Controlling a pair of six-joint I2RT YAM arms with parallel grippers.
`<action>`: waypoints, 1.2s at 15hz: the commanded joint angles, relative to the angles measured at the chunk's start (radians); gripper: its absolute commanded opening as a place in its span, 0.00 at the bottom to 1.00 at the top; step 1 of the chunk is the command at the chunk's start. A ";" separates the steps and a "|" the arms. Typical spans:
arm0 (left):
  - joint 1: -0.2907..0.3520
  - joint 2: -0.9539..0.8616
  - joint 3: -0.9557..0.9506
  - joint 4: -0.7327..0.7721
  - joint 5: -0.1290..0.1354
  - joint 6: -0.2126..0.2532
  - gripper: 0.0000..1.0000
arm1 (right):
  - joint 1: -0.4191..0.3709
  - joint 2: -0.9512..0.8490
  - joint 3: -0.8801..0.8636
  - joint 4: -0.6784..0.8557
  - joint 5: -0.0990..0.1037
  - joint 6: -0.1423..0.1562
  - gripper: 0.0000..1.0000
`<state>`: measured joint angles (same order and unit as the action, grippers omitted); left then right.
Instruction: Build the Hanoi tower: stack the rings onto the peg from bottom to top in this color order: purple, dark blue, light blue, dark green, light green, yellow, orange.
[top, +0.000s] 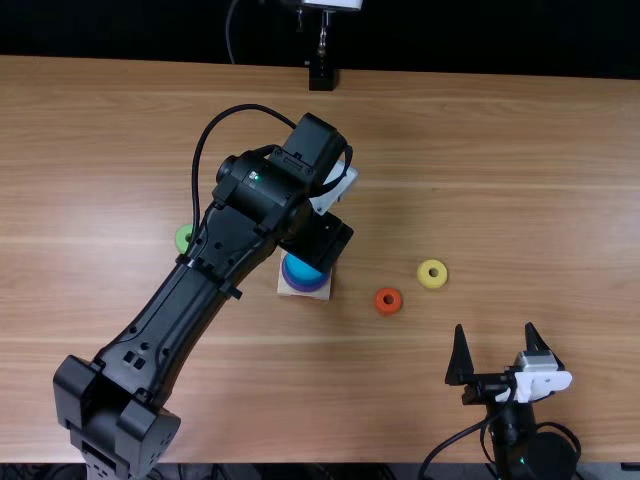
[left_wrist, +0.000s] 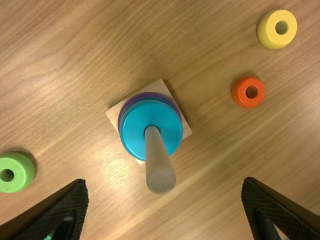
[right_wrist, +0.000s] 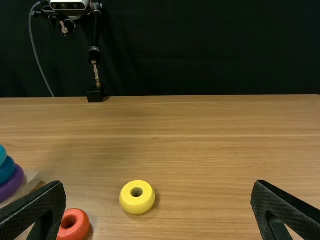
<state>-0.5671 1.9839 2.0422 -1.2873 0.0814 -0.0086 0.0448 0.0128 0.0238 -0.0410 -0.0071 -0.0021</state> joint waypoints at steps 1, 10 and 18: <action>0.016 0.009 0.032 0.001 -0.006 -0.008 1.00 | -0.010 -0.013 -0.010 0.003 -0.002 -0.005 1.00; 0.187 -0.109 0.095 0.026 -0.013 -0.006 1.00 | -0.010 -0.013 -0.010 0.003 -0.002 -0.005 1.00; 0.386 -0.445 -0.640 0.544 -0.013 -0.008 1.00 | -0.010 -0.013 -0.010 0.003 -0.002 -0.005 1.00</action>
<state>-0.1886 1.5696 1.4330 -0.7395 0.0635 -0.0082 0.0448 0.0128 0.0235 -0.0410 -0.0078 -0.0021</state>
